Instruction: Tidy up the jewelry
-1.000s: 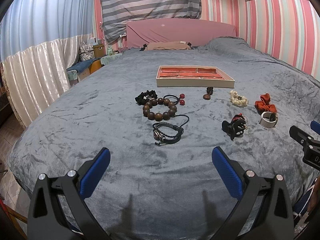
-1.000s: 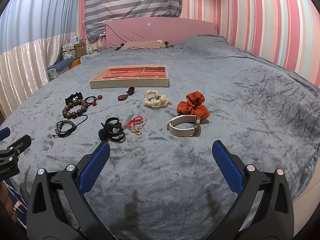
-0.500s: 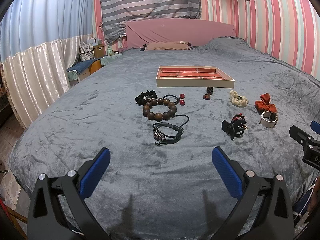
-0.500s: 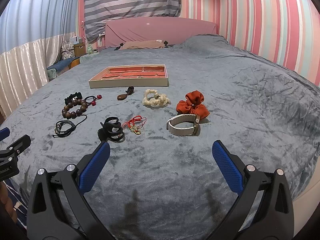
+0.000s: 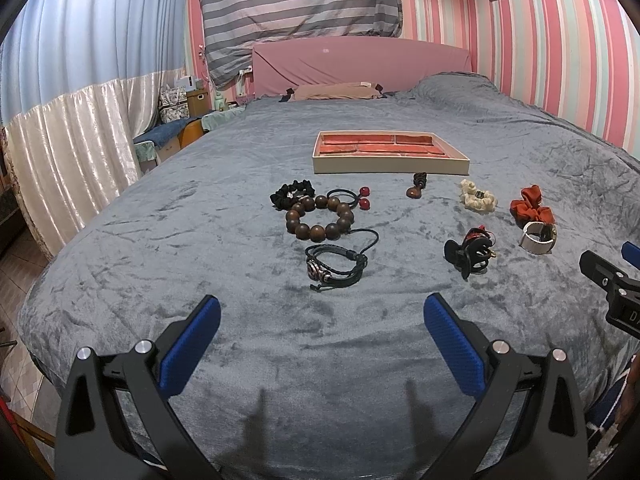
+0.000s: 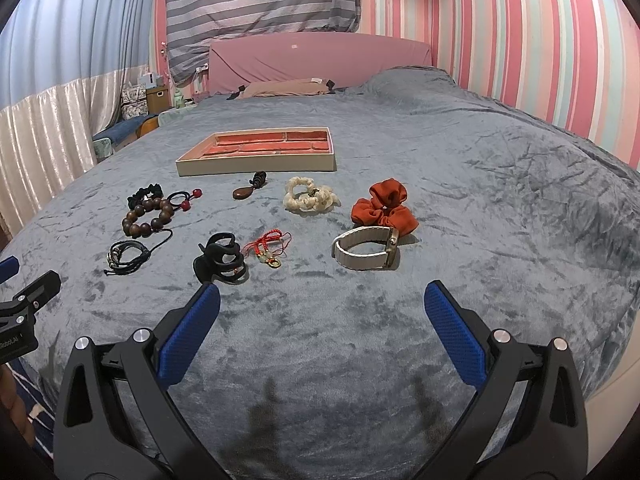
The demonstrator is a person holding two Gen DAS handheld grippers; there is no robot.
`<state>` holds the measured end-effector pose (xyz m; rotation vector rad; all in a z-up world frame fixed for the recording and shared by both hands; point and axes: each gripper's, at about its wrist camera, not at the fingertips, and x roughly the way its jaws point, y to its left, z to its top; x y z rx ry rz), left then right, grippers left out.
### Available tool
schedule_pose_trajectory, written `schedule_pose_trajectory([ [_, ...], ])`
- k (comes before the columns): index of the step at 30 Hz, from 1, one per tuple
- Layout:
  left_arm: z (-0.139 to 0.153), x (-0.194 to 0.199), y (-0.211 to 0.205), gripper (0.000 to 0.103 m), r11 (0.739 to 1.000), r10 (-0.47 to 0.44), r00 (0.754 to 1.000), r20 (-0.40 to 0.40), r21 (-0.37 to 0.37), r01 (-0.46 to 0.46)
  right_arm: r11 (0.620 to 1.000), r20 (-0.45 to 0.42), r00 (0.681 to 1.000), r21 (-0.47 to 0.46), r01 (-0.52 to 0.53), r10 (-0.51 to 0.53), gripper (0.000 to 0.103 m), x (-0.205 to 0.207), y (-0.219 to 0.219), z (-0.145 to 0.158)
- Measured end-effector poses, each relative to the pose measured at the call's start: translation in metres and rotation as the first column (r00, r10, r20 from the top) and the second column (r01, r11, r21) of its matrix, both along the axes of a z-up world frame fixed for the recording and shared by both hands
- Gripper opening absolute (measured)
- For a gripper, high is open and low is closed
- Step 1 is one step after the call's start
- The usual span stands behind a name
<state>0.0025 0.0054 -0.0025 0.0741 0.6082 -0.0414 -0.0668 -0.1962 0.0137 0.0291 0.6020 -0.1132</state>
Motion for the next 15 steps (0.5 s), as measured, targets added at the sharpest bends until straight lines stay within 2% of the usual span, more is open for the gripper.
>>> schedule_pose_trajectory([
  [15,0.0000,0.0002,-0.0004,0.099,1.000,0.001,1.000,-0.002,0.002,-0.001,1.000,-0.002,1.000,0.003,0.005,-0.005,0.099,0.0002,-0.0006,-0.0014],
])
